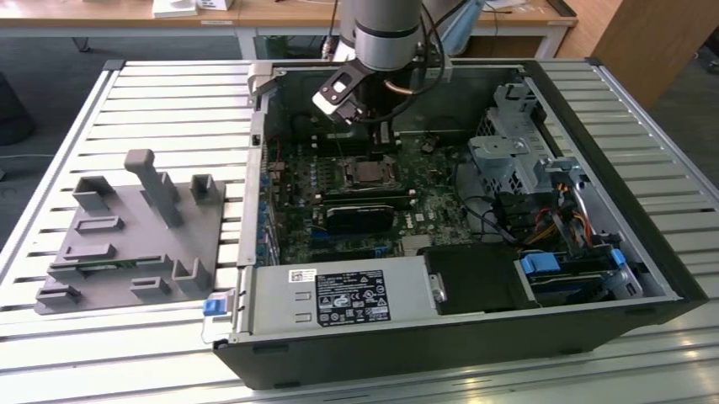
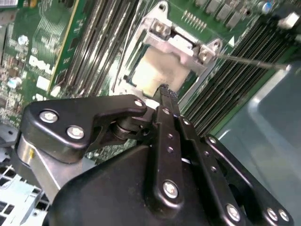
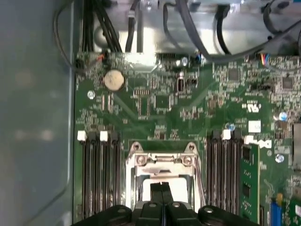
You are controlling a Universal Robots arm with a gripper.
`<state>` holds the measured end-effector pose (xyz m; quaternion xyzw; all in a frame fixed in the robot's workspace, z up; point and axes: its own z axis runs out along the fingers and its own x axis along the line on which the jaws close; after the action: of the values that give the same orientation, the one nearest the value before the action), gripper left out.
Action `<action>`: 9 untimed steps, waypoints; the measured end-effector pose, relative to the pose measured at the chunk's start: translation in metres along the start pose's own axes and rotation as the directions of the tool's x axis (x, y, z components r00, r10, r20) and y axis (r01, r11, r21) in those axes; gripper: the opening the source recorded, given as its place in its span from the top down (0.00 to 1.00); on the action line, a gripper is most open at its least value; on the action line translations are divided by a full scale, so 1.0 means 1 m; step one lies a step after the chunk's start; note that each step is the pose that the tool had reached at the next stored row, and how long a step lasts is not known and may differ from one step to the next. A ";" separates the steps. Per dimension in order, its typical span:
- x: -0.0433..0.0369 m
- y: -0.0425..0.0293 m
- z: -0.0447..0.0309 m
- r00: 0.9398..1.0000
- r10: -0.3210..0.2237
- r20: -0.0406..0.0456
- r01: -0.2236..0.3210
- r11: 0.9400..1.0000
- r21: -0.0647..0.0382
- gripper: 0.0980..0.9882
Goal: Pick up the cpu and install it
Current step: 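Close the cpu cover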
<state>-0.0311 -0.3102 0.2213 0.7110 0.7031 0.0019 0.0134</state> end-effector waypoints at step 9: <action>-0.0001 -0.0245 0.0065 1.000 0.000 0.000 0.000 1.000 0.000 0.99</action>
<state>-0.0555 -0.3102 0.2143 0.7110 0.7031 0.0019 0.0134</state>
